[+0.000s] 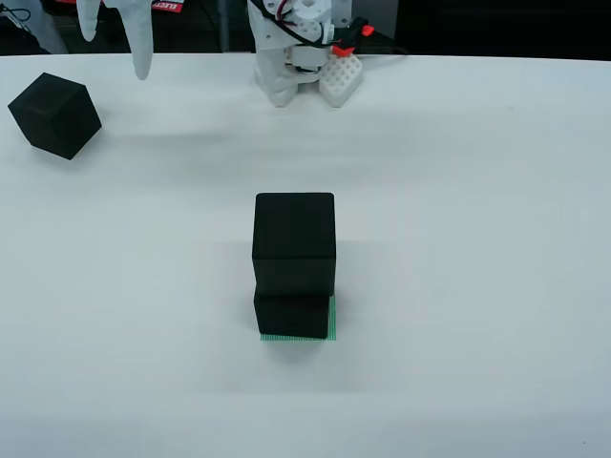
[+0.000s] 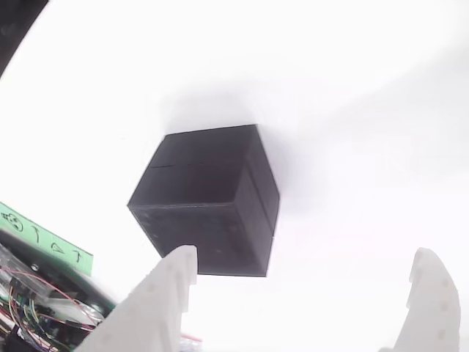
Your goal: Stack 3 Blocks on the chosen place.
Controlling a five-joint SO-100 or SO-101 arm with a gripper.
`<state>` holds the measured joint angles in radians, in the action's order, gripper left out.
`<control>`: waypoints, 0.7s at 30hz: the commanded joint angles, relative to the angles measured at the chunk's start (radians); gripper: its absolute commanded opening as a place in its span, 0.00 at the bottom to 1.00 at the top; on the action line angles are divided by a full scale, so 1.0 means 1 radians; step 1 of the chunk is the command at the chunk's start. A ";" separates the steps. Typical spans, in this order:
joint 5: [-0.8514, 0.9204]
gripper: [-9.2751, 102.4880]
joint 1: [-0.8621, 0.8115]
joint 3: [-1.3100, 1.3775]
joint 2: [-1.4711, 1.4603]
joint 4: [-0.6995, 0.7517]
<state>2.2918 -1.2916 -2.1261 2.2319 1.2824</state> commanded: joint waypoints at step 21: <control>0.150 0.40 0.034 0.083 -0.307 -0.508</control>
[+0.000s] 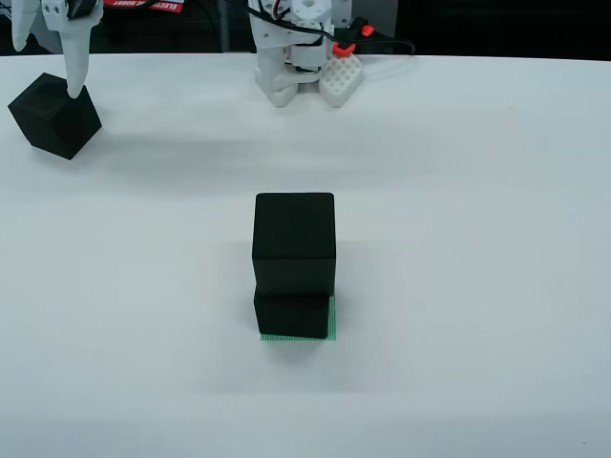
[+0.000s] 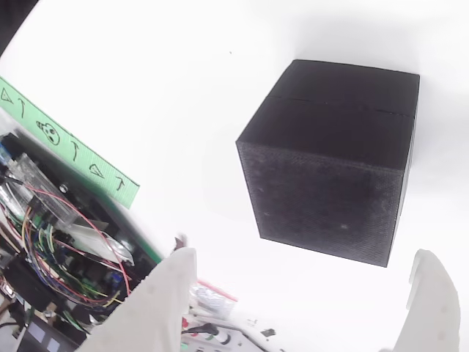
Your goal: Stack 3 Blocks on the chosen place.
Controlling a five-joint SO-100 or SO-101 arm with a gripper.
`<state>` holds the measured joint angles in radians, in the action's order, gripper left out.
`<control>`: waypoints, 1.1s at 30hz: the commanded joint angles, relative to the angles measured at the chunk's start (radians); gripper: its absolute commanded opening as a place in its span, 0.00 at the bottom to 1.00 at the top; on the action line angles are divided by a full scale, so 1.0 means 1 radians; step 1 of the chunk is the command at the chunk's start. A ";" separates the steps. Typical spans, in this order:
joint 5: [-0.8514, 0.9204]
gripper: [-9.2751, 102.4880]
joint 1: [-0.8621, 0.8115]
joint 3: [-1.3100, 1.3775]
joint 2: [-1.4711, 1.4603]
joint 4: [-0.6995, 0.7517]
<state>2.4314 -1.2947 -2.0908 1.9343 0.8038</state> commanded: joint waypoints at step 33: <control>0.011 0.40 -0.029 -0.176 -0.006 -0.252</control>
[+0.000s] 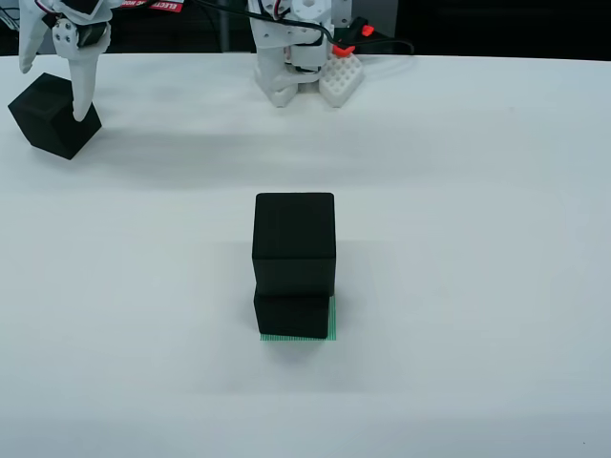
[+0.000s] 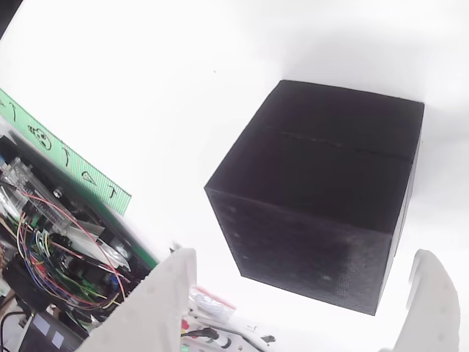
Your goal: Stack 3 Blocks on the chosen place.
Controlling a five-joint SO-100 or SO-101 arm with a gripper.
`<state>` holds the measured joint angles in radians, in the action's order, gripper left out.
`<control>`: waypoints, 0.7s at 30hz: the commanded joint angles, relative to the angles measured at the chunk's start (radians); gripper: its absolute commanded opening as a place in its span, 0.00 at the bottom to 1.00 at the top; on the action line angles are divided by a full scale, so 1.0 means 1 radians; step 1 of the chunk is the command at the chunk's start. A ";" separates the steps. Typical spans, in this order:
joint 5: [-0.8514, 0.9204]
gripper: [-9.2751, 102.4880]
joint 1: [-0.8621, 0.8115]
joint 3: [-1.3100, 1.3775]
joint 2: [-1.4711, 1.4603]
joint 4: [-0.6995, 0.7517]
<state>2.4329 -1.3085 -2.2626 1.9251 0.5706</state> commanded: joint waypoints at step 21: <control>-0.011 0.40 -0.038 -0.046 0.017 -0.081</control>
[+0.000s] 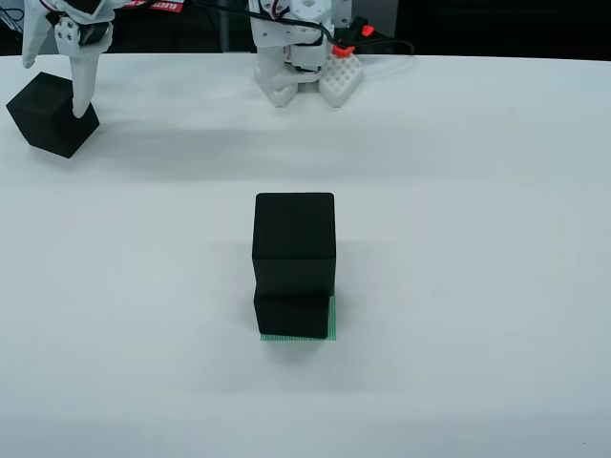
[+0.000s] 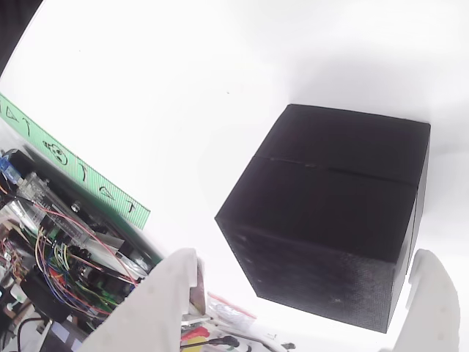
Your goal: Stack 3 Blocks on the chosen place.
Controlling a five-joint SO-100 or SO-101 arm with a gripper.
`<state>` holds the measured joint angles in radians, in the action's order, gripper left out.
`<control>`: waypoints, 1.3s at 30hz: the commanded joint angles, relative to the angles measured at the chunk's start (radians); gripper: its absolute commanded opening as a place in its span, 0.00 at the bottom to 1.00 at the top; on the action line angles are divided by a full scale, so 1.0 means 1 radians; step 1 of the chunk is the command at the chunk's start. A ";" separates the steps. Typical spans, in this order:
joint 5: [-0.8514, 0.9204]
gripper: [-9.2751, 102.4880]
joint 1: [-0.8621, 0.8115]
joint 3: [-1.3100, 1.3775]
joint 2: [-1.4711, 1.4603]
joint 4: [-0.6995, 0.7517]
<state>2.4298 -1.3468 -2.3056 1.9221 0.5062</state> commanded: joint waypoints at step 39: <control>-1.170 0.40 -0.104 0.267 0.144 0.680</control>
<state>1.3023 -1.4312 -2.0862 2.1246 1.2195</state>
